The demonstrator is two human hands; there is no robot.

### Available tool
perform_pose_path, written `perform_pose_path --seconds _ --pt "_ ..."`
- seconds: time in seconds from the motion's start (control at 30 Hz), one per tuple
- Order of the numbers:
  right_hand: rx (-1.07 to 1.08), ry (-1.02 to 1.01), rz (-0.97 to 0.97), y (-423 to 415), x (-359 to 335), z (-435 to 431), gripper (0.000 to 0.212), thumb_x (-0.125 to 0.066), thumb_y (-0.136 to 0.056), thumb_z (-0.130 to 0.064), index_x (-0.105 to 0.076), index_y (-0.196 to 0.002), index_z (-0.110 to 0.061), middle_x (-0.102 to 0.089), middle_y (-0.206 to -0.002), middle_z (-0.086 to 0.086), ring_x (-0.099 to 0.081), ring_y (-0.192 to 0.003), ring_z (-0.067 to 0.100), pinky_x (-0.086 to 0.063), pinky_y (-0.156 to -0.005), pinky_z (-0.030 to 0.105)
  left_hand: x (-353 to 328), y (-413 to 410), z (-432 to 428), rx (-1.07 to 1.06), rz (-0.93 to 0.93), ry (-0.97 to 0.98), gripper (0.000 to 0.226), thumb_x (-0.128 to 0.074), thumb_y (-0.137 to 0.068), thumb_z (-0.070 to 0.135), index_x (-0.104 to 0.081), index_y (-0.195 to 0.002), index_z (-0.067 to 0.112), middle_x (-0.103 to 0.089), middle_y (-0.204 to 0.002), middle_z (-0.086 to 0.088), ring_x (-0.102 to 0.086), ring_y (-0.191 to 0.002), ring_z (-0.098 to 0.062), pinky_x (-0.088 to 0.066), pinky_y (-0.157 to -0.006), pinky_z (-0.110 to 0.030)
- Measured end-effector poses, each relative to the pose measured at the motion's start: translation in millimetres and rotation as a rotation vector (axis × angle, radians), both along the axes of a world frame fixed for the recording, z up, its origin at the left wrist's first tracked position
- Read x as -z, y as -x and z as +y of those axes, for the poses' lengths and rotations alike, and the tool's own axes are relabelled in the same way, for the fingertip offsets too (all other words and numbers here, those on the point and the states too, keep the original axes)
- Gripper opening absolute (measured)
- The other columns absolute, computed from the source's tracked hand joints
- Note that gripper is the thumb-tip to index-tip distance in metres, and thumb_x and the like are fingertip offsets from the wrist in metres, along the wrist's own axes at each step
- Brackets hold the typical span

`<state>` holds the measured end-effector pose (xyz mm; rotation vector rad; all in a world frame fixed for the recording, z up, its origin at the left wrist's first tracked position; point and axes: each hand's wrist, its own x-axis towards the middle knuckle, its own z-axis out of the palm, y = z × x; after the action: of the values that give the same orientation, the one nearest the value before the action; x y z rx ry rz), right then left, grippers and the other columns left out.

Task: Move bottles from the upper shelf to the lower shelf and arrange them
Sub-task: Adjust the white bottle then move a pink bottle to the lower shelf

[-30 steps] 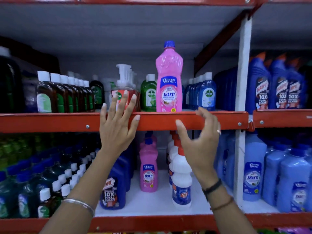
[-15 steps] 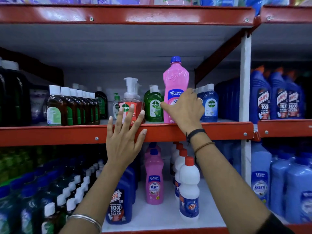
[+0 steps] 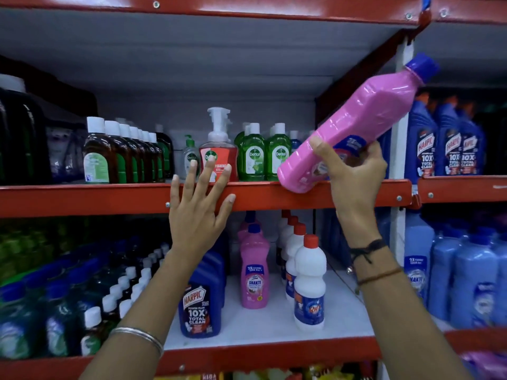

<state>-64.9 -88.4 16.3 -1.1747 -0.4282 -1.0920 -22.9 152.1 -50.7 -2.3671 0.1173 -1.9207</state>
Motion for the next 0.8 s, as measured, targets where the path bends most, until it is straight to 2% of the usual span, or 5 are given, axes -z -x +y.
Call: perform_pose_path --seconds 0.23,0.37,0.47,0.67,0.8 --pt "-0.061 -0.04 -0.012 18.9 88.2 20.9 0.066 -0.082 -0.055 -0.036 -0.058 -0.112 -0.013 -0.068 -0.096 -0.005 -0.066 -0.083 0.004 -0.053 -0.078 0.023 2.1 0.0 1.3 0.008 -0.025 -0.009 0.051 -0.026 -0.101 0.049 -0.03 -0.149 0.031 -0.029 -0.158 -0.001 -0.019 -0.147 -0.025 -0.013 -0.118 -0.051" --pt "-0.033 0.021 0.142 5.0 146.9 48.4 0.073 -0.083 -0.047 -0.048 -0.059 -0.11 -0.019 -0.07 -0.099 -0.004 -0.068 -0.088 0.008 -0.056 -0.078 0.03 2.8 -1.5 2.8 0.001 -0.046 -0.006 0.051 -0.028 -0.101 0.047 -0.03 -0.149 0.03 -0.028 -0.158 -0.001 -0.019 -0.147 -0.025 -0.01 -0.118 -0.05" --pt "0.005 0.113 0.282 -13.2 184.4 66.9 0.064 -0.084 -0.05 -0.049 -0.057 -0.104 -0.03 -0.071 -0.096 -0.004 -0.069 -0.086 0.013 -0.057 -0.075 0.03 2.3 -2.2 2.1 0.018 -0.066 -0.007 0.049 -0.031 -0.101 0.045 -0.031 -0.148 0.03 -0.03 -0.157 -0.002 -0.021 -0.147 -0.026 -0.012 -0.118 -0.05" --pt "0.147 0.274 0.503 -53.4 233.4 90.3 0.082 -0.076 -0.048 -0.062 -0.055 -0.115 -0.02 -0.068 -0.104 0.001 -0.065 -0.09 0.021 -0.056 -0.076 0.037 4.0 -8.1 4.5 0.009 -0.128 -0.028 0.048 -0.032 -0.101 0.043 -0.035 -0.147 0.029 -0.034 -0.155 -0.003 -0.026 -0.145 -0.027 -0.016 -0.118 -0.051" --pt "0.21 0.332 0.542 -66.5 245.2 95.8 0.077 -0.081 -0.051 -0.053 -0.056 -0.116 -0.021 -0.069 -0.105 0.002 -0.064 -0.089 0.022 -0.047 -0.07 0.026 4.2 -10.9 3.6 0.0 -0.167 -0.03 0.048 -0.033 -0.1 0.042 -0.037 -0.146 0.029 -0.037 -0.154 -0.003 -0.029 -0.144 -0.028 -0.02 -0.117 -0.052"
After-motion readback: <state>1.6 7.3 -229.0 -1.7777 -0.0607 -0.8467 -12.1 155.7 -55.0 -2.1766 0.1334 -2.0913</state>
